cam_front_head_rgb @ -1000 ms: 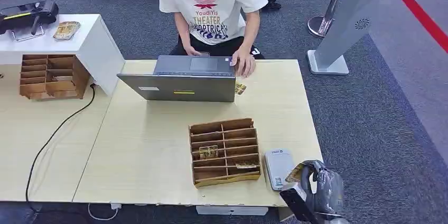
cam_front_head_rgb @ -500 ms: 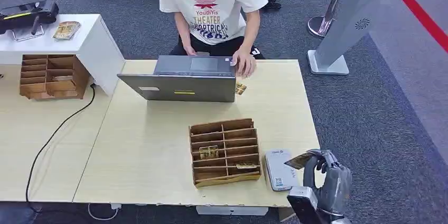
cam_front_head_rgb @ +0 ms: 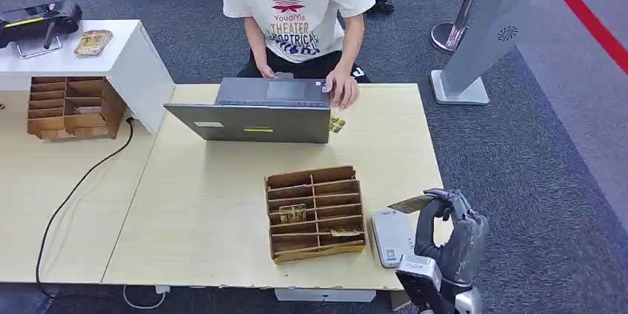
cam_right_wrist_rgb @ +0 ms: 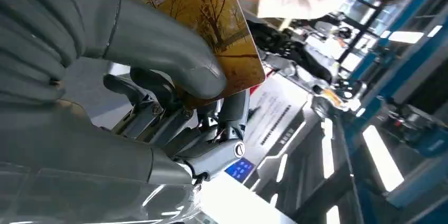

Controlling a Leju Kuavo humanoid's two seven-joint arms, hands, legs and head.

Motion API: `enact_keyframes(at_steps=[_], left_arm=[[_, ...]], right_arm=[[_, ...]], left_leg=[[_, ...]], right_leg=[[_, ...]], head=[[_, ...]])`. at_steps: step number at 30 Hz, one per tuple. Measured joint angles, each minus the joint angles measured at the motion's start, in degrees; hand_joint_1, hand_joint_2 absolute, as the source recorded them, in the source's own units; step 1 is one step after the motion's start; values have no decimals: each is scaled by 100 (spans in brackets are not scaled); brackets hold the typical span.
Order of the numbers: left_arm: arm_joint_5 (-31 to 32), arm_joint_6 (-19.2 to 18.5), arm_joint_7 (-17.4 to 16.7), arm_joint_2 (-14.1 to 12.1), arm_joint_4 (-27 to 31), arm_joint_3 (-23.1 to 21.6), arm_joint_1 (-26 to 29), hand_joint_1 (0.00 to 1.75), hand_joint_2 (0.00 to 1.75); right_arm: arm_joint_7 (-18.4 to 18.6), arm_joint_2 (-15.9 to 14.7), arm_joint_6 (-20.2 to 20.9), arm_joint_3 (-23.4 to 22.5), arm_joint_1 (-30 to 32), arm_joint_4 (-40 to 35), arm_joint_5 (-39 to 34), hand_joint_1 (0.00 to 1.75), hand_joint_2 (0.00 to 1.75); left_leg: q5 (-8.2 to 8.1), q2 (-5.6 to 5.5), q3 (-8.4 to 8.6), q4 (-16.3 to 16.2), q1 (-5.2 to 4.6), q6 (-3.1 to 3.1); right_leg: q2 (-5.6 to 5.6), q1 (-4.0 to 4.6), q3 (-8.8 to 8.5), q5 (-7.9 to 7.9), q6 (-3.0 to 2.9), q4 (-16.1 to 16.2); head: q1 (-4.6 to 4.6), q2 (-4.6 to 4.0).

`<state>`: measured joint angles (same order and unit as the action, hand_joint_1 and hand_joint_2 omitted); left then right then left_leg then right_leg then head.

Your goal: Pass the card to the sensor for recognition and then transmit it.

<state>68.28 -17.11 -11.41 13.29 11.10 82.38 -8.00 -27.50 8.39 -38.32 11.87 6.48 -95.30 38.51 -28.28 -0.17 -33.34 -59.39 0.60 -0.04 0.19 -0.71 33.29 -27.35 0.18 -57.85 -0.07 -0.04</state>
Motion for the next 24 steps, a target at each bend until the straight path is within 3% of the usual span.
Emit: enact_keyframes(at_steps=[17,24], left_arm=[[229,-4,-184,9,0,-243,-131,0,0],[271,-28,-232,7,0,-304,-161,0,0]], right_arm=[[1069,37,2,1259,-2279,682,566,175,175],[1482,258,24,1773,-3261,1367,719,175,175]], left_leg=[[2,1,1,-1,1,-2],[3,2,1,-1,1,-2]], right_leg=[[2,0,1,1,-1,-5],[3,0,1,1,-1,-7]], head=[[0,0],[-2,0]])
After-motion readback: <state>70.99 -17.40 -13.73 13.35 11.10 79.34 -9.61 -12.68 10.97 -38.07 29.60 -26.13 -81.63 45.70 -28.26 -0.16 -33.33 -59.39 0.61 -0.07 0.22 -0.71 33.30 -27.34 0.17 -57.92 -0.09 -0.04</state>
